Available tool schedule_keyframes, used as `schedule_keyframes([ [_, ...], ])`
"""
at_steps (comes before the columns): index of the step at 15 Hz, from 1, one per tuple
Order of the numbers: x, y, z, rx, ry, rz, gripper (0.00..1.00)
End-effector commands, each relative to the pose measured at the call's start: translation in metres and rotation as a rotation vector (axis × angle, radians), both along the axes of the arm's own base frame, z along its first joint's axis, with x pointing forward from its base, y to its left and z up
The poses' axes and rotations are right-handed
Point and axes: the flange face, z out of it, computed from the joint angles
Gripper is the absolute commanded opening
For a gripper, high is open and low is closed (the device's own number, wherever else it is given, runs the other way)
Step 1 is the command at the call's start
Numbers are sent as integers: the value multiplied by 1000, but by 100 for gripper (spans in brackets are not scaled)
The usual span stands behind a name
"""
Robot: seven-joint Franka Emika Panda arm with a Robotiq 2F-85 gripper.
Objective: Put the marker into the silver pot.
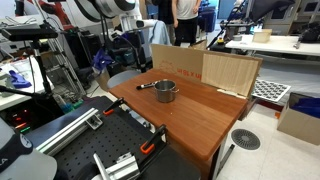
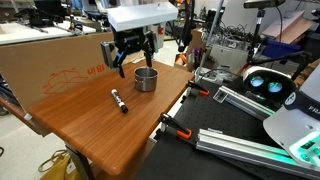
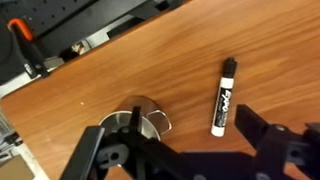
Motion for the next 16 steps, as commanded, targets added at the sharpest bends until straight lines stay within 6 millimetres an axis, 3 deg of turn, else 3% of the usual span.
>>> schedule_keyframes([
  [1, 18, 9, -19, -73, 10, 15, 100],
  [8, 42, 25, -67, -165, 69, 52, 100],
  [16, 62, 55, -96, -184, 73, 95, 100],
])
